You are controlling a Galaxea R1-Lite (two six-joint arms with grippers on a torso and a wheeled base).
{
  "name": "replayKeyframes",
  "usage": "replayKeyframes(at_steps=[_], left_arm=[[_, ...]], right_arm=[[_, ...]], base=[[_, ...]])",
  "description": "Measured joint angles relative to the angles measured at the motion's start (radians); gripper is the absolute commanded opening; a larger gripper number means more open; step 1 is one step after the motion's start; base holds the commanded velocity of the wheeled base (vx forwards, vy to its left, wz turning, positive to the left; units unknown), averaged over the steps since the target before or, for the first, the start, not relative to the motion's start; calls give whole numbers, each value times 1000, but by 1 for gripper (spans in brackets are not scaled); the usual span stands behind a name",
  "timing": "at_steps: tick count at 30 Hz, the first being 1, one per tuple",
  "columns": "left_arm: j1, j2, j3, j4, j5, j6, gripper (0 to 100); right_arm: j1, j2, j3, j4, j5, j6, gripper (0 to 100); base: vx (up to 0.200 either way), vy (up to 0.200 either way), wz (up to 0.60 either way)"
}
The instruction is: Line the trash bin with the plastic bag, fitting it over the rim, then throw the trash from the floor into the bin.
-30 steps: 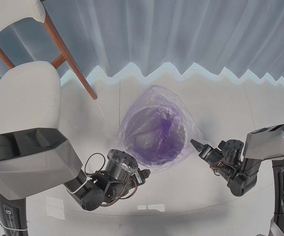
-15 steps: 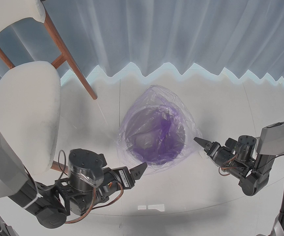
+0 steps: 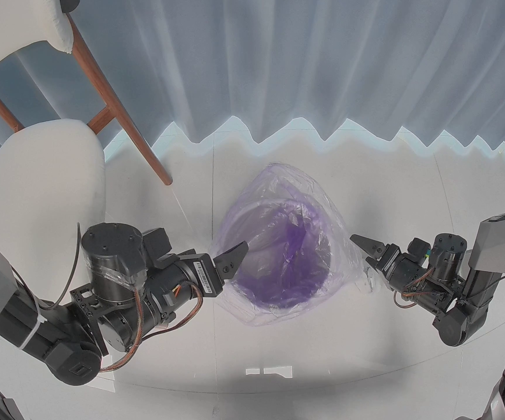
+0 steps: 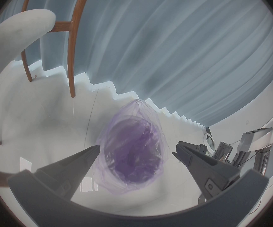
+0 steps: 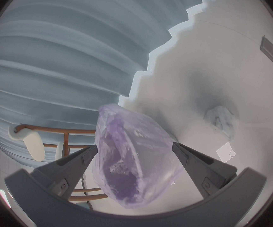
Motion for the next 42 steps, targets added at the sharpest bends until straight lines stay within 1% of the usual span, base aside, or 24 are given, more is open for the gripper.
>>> replayKeyframes(at_steps=[2, 5, 7, 9, 12, 14, 17, 24, 29, 35, 36, 39, 42], left_arm=[[3, 4, -3, 0, 2, 1, 100], [-7, 16, -6, -12, 27, 2, 100], [-20, 28, -4, -13, 71, 2, 100], [-29, 47, 2, -14, 131, 1, 100], [-36, 96, 9, -15, 179, -1, 100], [-32, 142, 10, -17, 197, -1, 100], [-18, 216, 2, -38, 211, -1, 100], [45, 362, -36, -182, 217, 3, 100], [76, 397, -62, -193, 206, -3, 100], [89, 421, -79, -195, 204, -5, 100], [90, 427, -84, -200, 204, -5, 0], [93, 439, -96, -237, 203, -5, 0], [94, 444, -101, -246, 203, -5, 0]], right_arm=[[-2, -8, 1, 0, 0, 1, 100], [-7, -17, 1, 0, 0, 2, 100], [-6, -21, 1, 0, 0, 2, 100], [-9, -24, 1, -1, 0, 2, 100], [-8, -27, 1, -1, 0, 2, 100], [-9, -27, 1, -1, 0, 1, 100], [-9, -27, 0, 0, 0, 0, 100], [-9, -27, 0, 0, 0, -4, 100], [-8, -27, 1, 0, 0, -6, 100], [-7, -26, 1, 0, 0, -6, 100], [-7, -25, 1, 0, 0, -6, 100], [-7, -24, 0, 0, 0, -7, 100], [-7, -21, -1, 0, 0, -7, 100]], base=[[200, 0, 0], [0, 0, 0], [0, 0, 0], [0, 0, 0], [0, 0, 0], [0, 0, 0], [0, 0, 0], [0, 0, 0], [0, 0, 0], [0, 0, 0], [0, 0, 0], [0, 0, 0], [0, 0, 0]])
